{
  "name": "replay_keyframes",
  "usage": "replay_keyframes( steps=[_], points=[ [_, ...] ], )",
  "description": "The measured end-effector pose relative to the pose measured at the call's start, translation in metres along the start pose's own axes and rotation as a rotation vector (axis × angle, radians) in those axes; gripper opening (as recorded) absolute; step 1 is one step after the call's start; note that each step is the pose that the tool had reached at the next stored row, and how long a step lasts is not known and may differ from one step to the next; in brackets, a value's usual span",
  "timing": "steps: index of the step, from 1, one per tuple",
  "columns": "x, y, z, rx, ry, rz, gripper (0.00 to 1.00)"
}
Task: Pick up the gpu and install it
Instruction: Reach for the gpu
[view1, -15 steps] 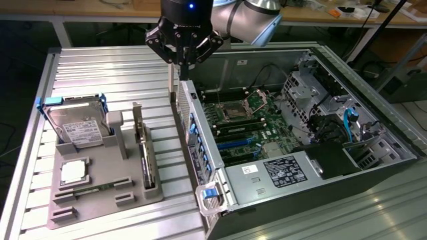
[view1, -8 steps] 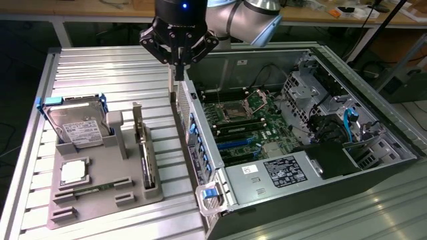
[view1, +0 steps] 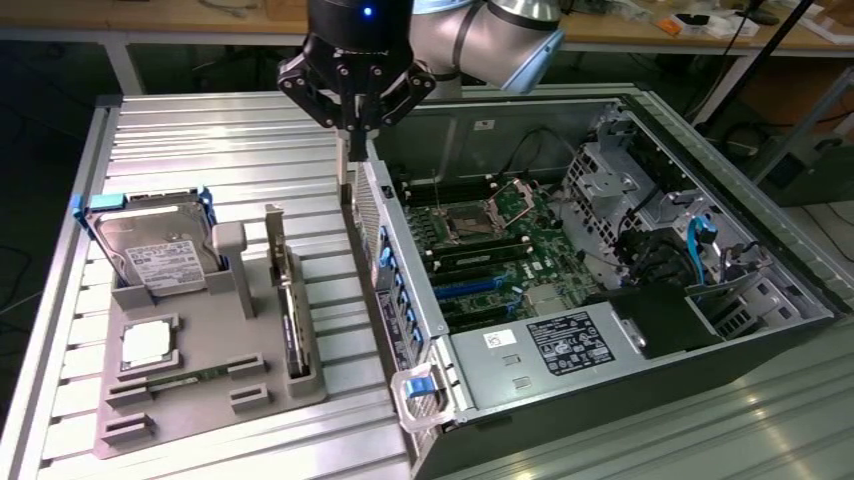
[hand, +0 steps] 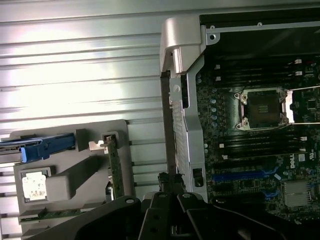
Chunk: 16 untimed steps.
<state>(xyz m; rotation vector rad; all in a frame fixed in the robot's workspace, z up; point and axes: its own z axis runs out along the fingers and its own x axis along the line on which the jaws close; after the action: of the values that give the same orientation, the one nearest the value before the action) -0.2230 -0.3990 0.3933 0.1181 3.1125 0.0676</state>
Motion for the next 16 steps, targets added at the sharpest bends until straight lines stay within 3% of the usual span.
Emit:
replay_keyframes(
  steps=[16],
  points=[
    [0.0105,-0.0008,-0.0003,0.0000,0.0000,0.000,0.11]
  ],
)
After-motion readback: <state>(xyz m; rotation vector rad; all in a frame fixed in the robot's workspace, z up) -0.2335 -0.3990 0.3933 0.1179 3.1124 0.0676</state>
